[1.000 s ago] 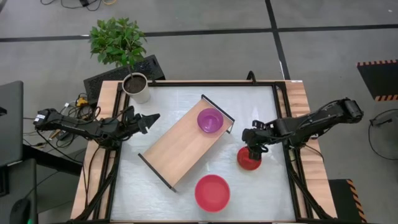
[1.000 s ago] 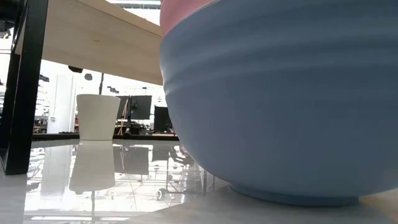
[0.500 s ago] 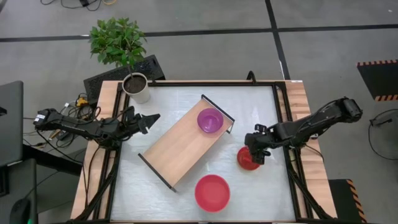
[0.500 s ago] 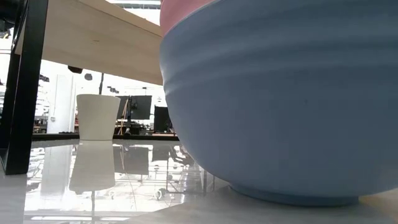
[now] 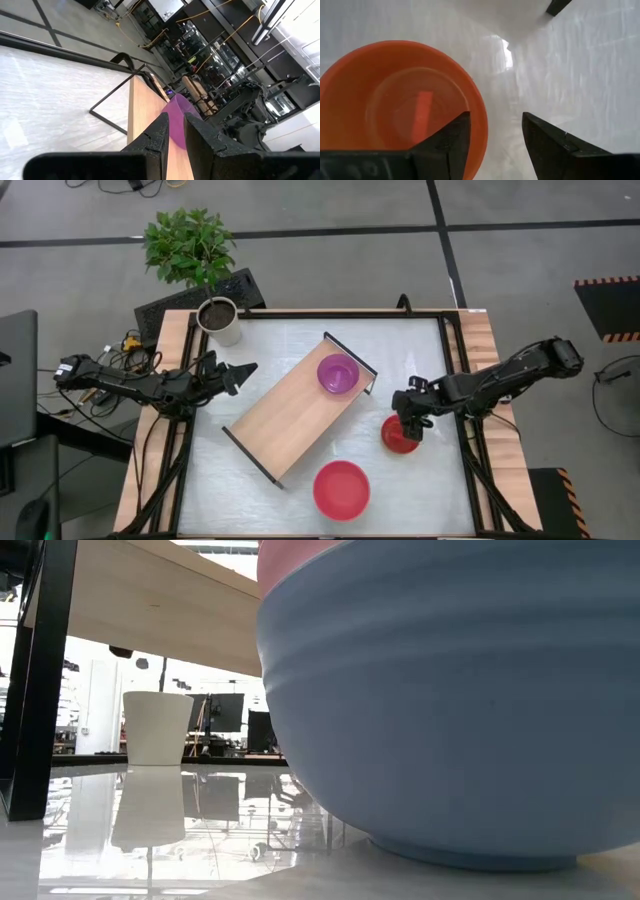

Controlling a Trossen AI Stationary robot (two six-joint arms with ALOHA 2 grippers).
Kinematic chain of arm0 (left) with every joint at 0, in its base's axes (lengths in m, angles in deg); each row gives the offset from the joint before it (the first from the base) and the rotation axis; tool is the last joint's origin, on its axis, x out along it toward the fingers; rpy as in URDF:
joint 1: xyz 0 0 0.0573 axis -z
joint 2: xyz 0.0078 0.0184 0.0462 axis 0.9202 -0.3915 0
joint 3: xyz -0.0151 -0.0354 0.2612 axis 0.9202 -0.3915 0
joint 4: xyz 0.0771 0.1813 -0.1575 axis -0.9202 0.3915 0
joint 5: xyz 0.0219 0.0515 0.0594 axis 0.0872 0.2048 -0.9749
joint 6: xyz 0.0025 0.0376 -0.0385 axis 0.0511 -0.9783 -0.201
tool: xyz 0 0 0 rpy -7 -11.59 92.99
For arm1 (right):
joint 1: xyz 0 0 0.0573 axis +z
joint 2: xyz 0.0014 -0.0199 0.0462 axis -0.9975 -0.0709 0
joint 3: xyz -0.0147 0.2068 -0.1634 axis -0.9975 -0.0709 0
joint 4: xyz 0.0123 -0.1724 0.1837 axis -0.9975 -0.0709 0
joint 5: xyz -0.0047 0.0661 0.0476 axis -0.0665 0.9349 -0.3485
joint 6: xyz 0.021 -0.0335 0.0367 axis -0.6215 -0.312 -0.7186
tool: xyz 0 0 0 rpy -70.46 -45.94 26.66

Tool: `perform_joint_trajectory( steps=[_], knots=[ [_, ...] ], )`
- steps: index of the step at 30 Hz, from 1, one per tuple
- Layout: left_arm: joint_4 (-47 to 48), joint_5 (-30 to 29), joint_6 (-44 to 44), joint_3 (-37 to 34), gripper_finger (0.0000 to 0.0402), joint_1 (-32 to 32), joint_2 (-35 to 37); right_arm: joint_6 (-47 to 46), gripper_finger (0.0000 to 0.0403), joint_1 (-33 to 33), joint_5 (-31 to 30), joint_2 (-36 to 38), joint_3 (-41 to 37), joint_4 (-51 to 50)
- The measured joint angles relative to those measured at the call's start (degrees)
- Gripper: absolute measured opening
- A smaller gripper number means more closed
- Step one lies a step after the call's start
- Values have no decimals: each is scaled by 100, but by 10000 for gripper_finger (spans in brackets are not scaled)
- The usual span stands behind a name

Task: Place and stack bowls onto a shelf
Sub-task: Stack the left red bowl on top of the violet bowl into the shelf

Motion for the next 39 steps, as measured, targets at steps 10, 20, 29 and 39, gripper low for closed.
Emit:
perform_joint_trajectory(
  steps=[10,20,29,39],
  knots=[
    [60,-2,0,0,43,0,0,90,136,2,105,-31,2,0],
    [65,0,0,0,43,0,0,90,125,2,111,-33,2,-1],
    [65,-1,0,0,43,0,0,94,125,2,122,-33,2,-1],
    [69,0,-2,0,43,0,0,90,125,2,125,-32,2,-1]
  ],
)
